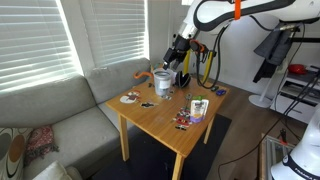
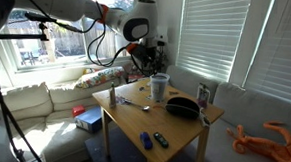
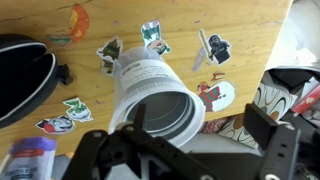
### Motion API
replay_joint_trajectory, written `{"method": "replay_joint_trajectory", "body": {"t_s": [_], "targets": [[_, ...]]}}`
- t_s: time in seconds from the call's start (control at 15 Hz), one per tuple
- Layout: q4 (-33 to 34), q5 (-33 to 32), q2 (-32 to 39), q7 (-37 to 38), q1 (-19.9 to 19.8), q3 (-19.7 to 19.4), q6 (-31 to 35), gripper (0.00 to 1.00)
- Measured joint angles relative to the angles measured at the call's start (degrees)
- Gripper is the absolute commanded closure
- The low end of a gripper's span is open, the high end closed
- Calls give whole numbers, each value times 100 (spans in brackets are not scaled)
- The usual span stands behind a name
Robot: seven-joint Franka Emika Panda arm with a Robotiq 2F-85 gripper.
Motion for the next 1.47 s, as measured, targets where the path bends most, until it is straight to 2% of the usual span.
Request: {"method": "replay_joint_trajectory", "body": {"t_s": [0.2,0.27,0.47,0.87,1.0,1.13,1.27,1.33,1.4,1.47], "targets": [[312,-125,240,-225,91,107,-186,47],[417,-196,331,-283,113,120,-233,36],[689,-448,602,-457,120,146,-288,35],[1096,-551,979,-807,120,185,-289,87],[1191,-556,1050,-863,120,209,-297,56],[1252,-611,1106,-867,121,231,-328,53],[1290,-667,1152,-867,122,241,-354,40],[1306,-698,1173,-867,123,243,-369,38],[1326,-735,1192,-867,123,244,-397,47],[1349,-762,1209,-867,123,245,-432,72]]}}
